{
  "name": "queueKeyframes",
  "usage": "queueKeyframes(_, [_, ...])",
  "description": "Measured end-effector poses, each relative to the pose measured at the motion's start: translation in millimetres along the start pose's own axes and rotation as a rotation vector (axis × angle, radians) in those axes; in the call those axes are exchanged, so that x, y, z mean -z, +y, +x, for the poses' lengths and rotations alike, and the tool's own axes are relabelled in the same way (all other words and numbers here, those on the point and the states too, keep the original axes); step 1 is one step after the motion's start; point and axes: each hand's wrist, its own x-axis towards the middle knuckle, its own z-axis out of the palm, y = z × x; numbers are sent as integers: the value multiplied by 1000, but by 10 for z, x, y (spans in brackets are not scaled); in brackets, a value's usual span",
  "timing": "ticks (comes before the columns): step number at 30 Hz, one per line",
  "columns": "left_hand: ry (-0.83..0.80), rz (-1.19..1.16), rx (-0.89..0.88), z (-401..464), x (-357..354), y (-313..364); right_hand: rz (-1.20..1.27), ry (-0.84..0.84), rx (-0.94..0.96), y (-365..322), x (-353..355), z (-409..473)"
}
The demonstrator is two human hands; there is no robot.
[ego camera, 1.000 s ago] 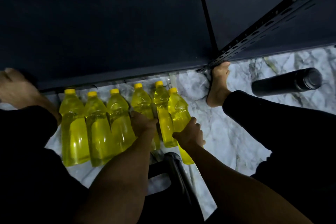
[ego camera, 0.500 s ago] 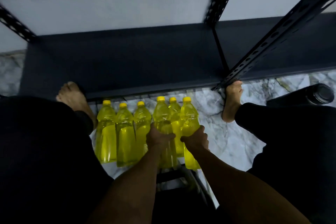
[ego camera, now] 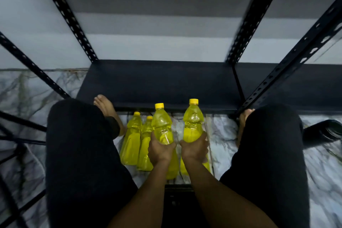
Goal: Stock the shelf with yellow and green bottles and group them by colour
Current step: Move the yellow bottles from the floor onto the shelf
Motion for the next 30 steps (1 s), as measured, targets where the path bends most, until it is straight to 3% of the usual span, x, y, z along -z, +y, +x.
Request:
queueKeyframes(4, [96,-62,-40,-56,263,103,41,45,105,-85,-33,-168])
queueKeyframes(12, [255,-186,-361,-98,779,654,333,130,533,-623,179,-347])
queueKeyframes(23, [385,-334,-660,-326,1504,1733,590,250,781,-1660,1091,-626])
queueKeyframes(30, [470,-219,-859,-565,2092,2429,653,349,950,-2280,1809,-855])
